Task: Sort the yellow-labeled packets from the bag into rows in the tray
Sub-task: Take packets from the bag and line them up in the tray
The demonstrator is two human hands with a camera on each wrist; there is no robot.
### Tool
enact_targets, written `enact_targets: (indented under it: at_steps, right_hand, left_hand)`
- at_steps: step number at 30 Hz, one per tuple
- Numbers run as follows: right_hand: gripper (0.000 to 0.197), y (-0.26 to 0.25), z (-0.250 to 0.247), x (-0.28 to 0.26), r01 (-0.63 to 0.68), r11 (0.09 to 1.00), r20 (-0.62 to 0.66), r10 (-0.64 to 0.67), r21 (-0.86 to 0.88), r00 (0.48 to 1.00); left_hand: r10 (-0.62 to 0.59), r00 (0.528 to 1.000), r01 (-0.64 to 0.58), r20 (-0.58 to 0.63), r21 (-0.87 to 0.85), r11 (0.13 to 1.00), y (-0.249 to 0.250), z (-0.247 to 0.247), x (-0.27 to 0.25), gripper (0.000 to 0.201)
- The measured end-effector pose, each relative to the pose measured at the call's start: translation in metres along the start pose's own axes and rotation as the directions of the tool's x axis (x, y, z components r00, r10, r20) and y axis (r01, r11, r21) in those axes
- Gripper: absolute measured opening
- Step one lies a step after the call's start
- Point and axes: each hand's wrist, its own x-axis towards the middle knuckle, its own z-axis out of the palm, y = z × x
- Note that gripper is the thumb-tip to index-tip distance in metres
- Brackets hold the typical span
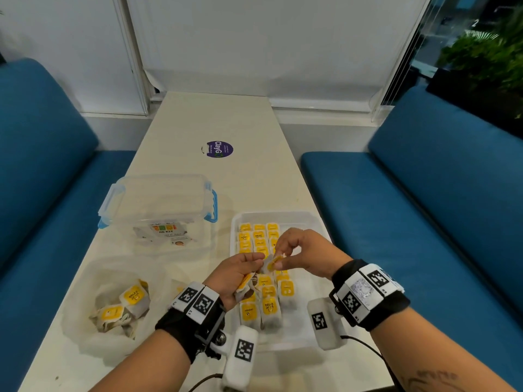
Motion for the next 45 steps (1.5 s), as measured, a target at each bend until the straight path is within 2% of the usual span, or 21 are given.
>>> enact_targets:
  at_steps: [2,5,8,10,14,17,20,22,24,25,28,30,32,34,39,45]
  right_hand:
    - [0.024,0.001,0.001,-0.001,0.037,0.999,-0.078,-0.039,-0.027,0.996]
    - [0.017,0.003,0.002,0.000,-0.032,0.998,-0.178,0.021,-0.055,0.984]
    - [0.010,0.008,0.002,-0.002,-0.164,0.986,-0.123,0.165,0.016,0.979]
    - [0.004,0.014,0.004,-0.003,-0.294,0.955,-0.064,0.291,-0.033,0.954]
    - [0.003,0.031,0.014,-0.003,-0.449,0.838,0.058,0.488,-0.309,0.871]
    - [0.005,0.039,0.022,-0.003,-0.496,0.763,0.149,0.595,-0.414,0.790]
    - [0.007,0.042,0.025,0.001,-0.504,0.715,0.181,0.646,-0.485,0.742]
    - [0.019,0.043,0.028,0.006,-0.541,0.696,0.227,0.689,-0.471,0.689]
    - [0.005,0.043,0.030,0.011,-0.592,0.673,0.226,0.723,-0.443,0.653]
    - [0.005,0.042,0.030,0.013,-0.597,0.665,0.209,0.728,-0.449,0.653]
    - [0.016,0.043,0.029,0.018,-0.569,0.678,0.133,0.689,-0.465,0.712]
    - [0.007,0.042,0.033,0.021,-0.539,0.656,0.155,0.699,-0.529,0.698]
    - [0.020,0.044,0.038,0.024,-0.516,0.603,0.175,0.736,-0.609,0.654]
    - [0.022,0.044,0.039,0.025,-0.526,0.585,0.181,0.757,-0.617,0.628]
    - [0.028,0.039,0.039,0.028,-0.546,0.590,0.137,0.744,-0.595,0.654]
    - [0.022,0.041,0.041,0.034,-0.520,0.637,0.188,0.717,-0.569,0.671]
  left_hand:
    - [-0.022,0.999,0.021,-0.049,-0.008,1.000,-0.003,-0.004,0.003,0.007]
    - [-0.055,0.994,0.050,-0.093,-0.062,0.997,-0.004,-0.007,0.003,0.009]
    - [-0.057,0.994,0.047,-0.095,-0.103,0.994,-0.004,-0.007,0.002,0.011]
    - [-0.059,0.994,0.047,-0.097,-0.116,0.992,-0.004,-0.008,0.003,0.012]
    - [-0.068,0.994,0.056,-0.089,-0.135,0.989,-0.007,-0.010,0.004,0.015]
    - [-0.069,0.994,0.056,-0.081,-0.159,0.986,-0.009,-0.011,0.004,0.017]
    - [-0.063,0.995,0.049,-0.076,-0.183,0.982,-0.010,-0.012,0.002,0.018]
    - [-0.063,0.995,0.047,-0.075,-0.192,0.980,-0.011,-0.013,0.001,0.020]
    - [-0.064,0.995,0.048,-0.080,-0.193,0.980,-0.013,-0.014,0.001,0.023]
    - [-0.064,0.995,0.047,-0.083,-0.191,0.981,-0.014,-0.015,0.001,0.023]
    - [-0.061,0.995,0.044,-0.081,-0.189,0.981,-0.015,-0.016,-0.001,0.023]
    - [-0.059,0.995,0.043,-0.080,-0.192,0.981,-0.016,-0.017,-0.002,0.022]
    - [-0.057,0.995,0.040,-0.082,-0.188,0.981,-0.017,-0.018,-0.002,0.021]
    - [-0.054,0.995,0.038,-0.087,-0.182,0.983,-0.018,-0.020,-0.003,0.021]
    - [-0.051,0.995,0.035,-0.088,-0.178,0.983,-0.019,-0.022,-0.002,0.015]
    - [-0.056,0.994,0.041,-0.093,-0.153,0.987,-0.018,-0.020,0.000,0.017]
